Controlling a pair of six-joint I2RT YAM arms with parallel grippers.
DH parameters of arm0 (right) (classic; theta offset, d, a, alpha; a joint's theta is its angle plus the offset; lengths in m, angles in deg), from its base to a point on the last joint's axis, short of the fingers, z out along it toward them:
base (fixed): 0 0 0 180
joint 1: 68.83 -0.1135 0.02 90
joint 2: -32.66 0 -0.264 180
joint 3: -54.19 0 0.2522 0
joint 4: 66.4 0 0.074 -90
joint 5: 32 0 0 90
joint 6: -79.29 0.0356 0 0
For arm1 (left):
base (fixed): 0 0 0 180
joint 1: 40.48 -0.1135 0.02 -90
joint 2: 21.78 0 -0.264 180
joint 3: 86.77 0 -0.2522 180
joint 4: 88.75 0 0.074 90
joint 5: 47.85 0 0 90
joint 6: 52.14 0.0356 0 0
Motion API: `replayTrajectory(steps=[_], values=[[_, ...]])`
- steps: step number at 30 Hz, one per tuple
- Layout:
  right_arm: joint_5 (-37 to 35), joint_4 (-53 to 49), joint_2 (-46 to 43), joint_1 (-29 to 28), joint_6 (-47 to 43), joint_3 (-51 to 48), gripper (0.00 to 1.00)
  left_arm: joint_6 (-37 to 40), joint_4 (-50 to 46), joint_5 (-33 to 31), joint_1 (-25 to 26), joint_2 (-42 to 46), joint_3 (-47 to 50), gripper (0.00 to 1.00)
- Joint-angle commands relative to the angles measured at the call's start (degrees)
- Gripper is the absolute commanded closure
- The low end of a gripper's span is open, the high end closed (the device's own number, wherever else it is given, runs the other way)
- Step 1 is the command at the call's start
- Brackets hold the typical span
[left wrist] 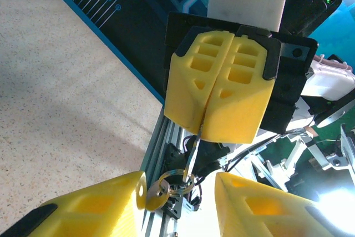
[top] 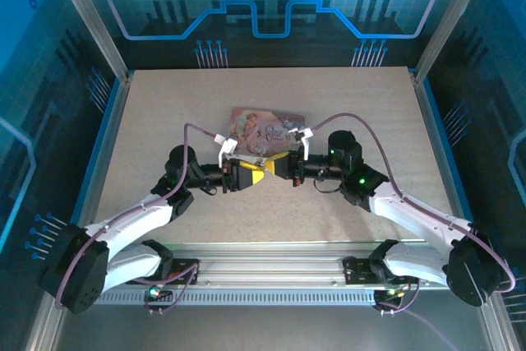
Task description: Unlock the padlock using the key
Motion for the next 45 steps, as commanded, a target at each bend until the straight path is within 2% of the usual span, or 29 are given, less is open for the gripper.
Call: replayTrajectory(steps=[1,3,8,13,18,21,33,38,42,44,45], values=[[0.6,1.5,0.5,-1.2,0.2,-0.2,1.0,-0.5,2.3,0.0,-0.1,0.5,-1.4,0.62],[0.7,1.5,0.7,-1.3,0.2,-0.1,1.0,-0.6,2.6,0.1,-0.1,0.4,-1.4,0.64],[0.0,1.4,0.4,-1.3,0.1,-0.3,1.0,-0.6,2.6,0.5,-0.1,0.2,-1.3,0.77],[-1.5,1.1,-0.6,-1.4,0.0,-0.5,1.0,-0.6,2.3,0.3,-0.2,0.4,-0.8,0.76],[-2.1,1.0,-0.8,-1.4,0.0,-0.4,1.0,-0.2,1.6,0.2,-0.2,0.4,-0.7,0.69],[-2.1,1.0,-0.8,-1.3,-0.1,-0.2,1.0,0.2,1.0,0.2,-0.2,0.7,-0.8,0.7],[-2.3,0.8,-1.2,-1.2,-0.1,-0.6,1.0,-0.1,1.2,0.0,-0.8,0.7,-0.9,0.95],[-2.2,1.2,-0.9,-1.1,0.2,-0.6,1.0,-0.2,1.3,-0.1,-0.9,1.2,-0.6,1.0],[-2.6,1.1,-0.4,-1.3,0.8,-0.7,1.0,0.4,0.9,-0.8,-1.0,2.2,0.0,1.0],[-3.3,0.5,-0.4,-1.2,1.1,-0.8,0.88,1.2,-0.3,-1.5,-1.3,3.3,0.5,1.0],[-4.0,-0.1,-0.7,-1.3,1.2,-0.8,0.77,1.8,-1.3,-2.0,-1.4,4.0,0.7,1.0]])
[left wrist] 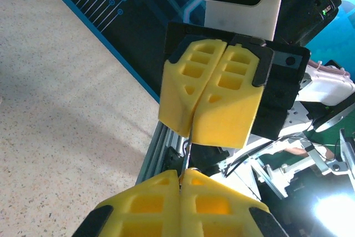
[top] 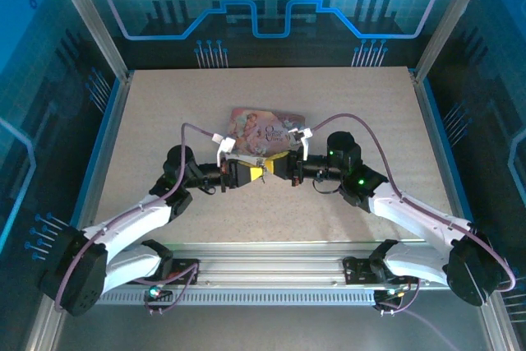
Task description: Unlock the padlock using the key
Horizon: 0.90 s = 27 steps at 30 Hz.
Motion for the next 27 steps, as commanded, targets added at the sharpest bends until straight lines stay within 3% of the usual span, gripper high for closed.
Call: replayTrajectory(steps=[1,3,6,10,14,17,22,27], values=[[-2.3,-0.9,-0.7,-0.8,0.4,-0.4,0.67,3.1,-1.9,-2.4,-0.8,3.3,1.0,1.0],[-5.1,-4.8,-1.7,-0.8,0.4,0.1,0.48,5.7,-6.6,-4.3,-1.2,5.8,1.6,1.0],[-11.7,-12.9,-2.3,-0.8,0.8,1.9,0.37,11.6,-18.1,-9.1,-1.3,10.8,1.5,1.0],[-19.8,-20.8,-1.1,-2.0,1.6,3.8,0.35,18.8,-34.0,-17.1,-1.3,18.4,0.9,1.0],[-40.8,-30.6,2.6,-10.7,1.9,7.2,0.36,22.2,-48.7,-29.8,-1.3,25.5,0.1,1.0],[-54.7,-36.0,10.1,-17.6,7.6,10.9,0.36,21.9,-55.6,-36.9,-1.3,28.5,0.1,1.0],[-65.1,-38.0,25.2,-23.5,18.0,17.9,0.37,21.0,-59.3,-39.5,-1.3,30.7,0.7,1.0],[-69.1,-39.9,38.1,-23.1,19.4,27.7,0.37,21.0,-61.1,-38.8,-1.3,32.6,0.8,1.0]])
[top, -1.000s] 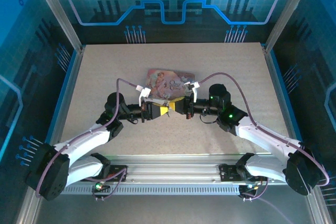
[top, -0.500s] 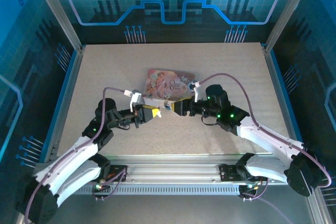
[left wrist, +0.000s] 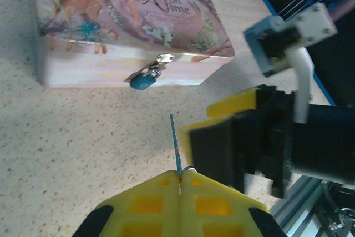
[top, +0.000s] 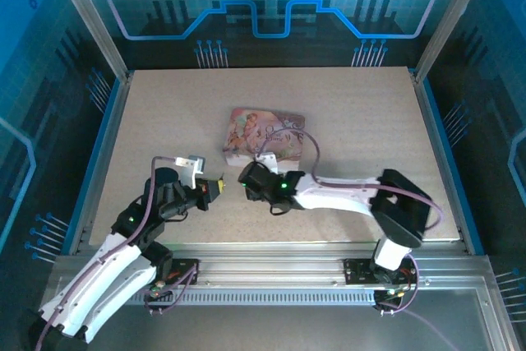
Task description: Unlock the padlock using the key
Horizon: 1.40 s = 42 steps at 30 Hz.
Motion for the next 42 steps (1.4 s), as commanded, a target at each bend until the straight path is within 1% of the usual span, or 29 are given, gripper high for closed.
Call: replayTrajectory(steps=[1,7,11,13,18,25,29,33,39,42], values=[[-7.9,-3.0,5.0,0.7,3.9,5.9,0.38,1.2,-3.5,-1.4,-0.3,1.9,0.1,1.0],[-8.2,-1.5,11.0,3.0,6.1,9.7,0.41,0.5,-3.8,-0.3,-0.3,5.1,1.5,1.0],[-9.4,-2.5,13.8,3.9,7.1,12.2,0.41,0.4,-3.9,0.0,-0.3,7.3,2.5,1.0],[-9.5,-4.2,15.0,4.5,8.7,13.5,0.39,0.3,-3.9,0.3,-0.3,7.7,2.5,1.0],[-9.3,-2.7,16.5,5.8,8.3,14.2,0.41,0.5,-3.4,1.9,-0.3,7.9,2.1,1.0],[-9.7,-0.5,19.2,7.1,6.6,14.7,0.52,0.7,-2.4,3.0,-0.3,8.2,2.7,1.0],[-9.6,0.9,19.6,7.4,5.8,14.6,0.65,0.8,-2.2,3.3,-0.3,8.2,2.9,1.0],[-9.9,1.2,18.2,7.7,4.1,14.0,0.78,1.1,-1.6,3.4,-0.3,8.2,3.2,1.0],[-7.2,2.2,14.4,8.9,1.5,10.9,0.9,1.6,-0.1,4.1,-0.3,7.3,3.8,1.0],[-4.7,2.0,13.0,9.2,-1.1,10.8,0.92,2.2,0.4,4.4,-0.3,6.4,3.6,1.0]])
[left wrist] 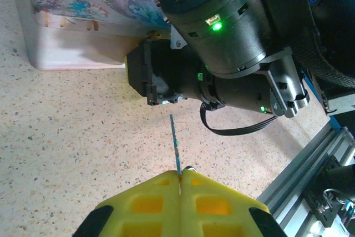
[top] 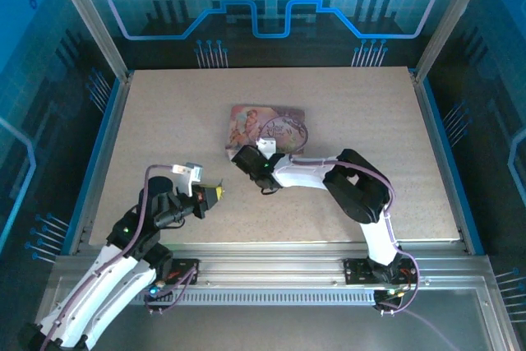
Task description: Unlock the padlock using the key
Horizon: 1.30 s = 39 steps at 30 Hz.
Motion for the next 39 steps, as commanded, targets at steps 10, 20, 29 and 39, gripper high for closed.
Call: replayTrajectory(steps=[10,20,29,39], values=[[2.1,-4.5,-4.3,0.8,-4.1,1.6,0.48,2.4,2.7,2.4,-0.3,-2.0,0.3,1.0],[0.3,-6.6,-0.4,0.8,-2.6,6.0,0.49,2.3,2.4,3.2,-0.3,-1.1,0.4,1.0],[-1.6,-8.8,2.1,0.8,-0.9,8.9,0.55,2.1,2.5,4.0,-0.3,-0.4,0.5,1.0],[-3.2,-10.1,4.4,0.8,-0.2,11.3,0.64,1.8,2.5,4.5,-0.2,0.4,0.8,1.0]])
